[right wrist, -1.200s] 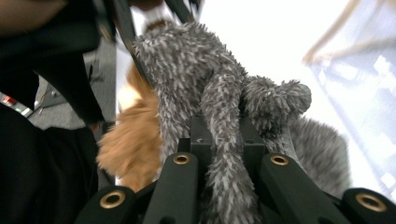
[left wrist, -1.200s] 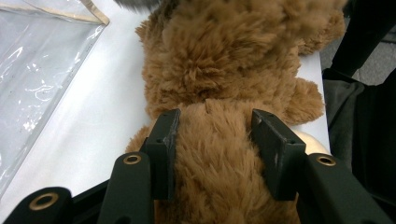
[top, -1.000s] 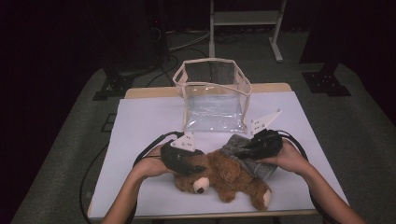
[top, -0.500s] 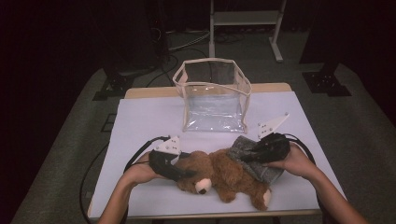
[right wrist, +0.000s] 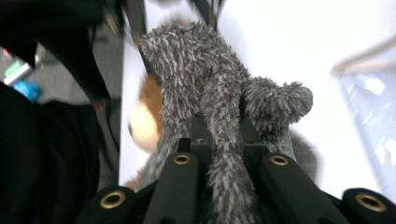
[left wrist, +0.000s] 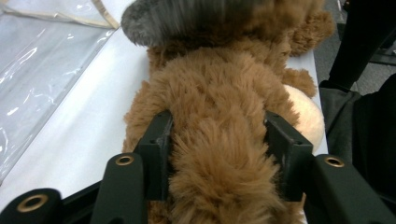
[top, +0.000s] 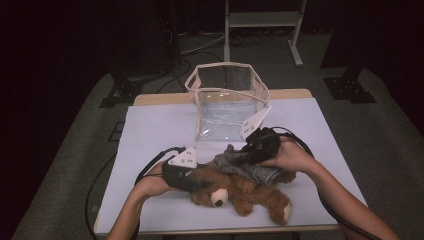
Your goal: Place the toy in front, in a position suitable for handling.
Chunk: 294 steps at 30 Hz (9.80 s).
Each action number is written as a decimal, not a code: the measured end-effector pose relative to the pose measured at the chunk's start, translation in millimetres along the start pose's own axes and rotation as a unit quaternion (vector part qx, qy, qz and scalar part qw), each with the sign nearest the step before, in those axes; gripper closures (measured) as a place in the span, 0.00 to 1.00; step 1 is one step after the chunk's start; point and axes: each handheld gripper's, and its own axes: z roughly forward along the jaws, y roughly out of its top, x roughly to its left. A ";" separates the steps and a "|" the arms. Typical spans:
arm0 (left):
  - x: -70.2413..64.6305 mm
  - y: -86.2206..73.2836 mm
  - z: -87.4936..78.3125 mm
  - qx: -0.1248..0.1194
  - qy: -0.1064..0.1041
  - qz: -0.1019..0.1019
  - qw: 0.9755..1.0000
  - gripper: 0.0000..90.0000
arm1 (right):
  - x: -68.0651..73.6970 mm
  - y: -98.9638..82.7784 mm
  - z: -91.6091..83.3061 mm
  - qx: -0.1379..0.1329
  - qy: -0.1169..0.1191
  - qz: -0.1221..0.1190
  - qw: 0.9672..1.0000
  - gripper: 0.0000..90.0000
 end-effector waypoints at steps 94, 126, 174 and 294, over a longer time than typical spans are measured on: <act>-6.0 84.2 63.5 0.086 -0.024 0.103 0.991 0.67 | 4.2 -108.0 -23.6 -0.081 -0.027 0.114 0.990 0.90; 10.2 64.2 46.4 0.032 0.004 0.074 0.997 0.63 | -10.3 -77.7 -26.9 -0.057 -0.035 0.090 0.994 0.90; 8.9 23.3 -2.9 0.034 0.003 0.003 0.999 0.49 | 4.1 -81.9 -16.4 -0.071 -0.042 0.074 0.994 0.89; 32.1 65.2 47.5 0.045 -0.072 -0.007 0.996 0.44 | 6.0 -98.3 -20.2 -0.124 0.003 0.079 0.989 0.89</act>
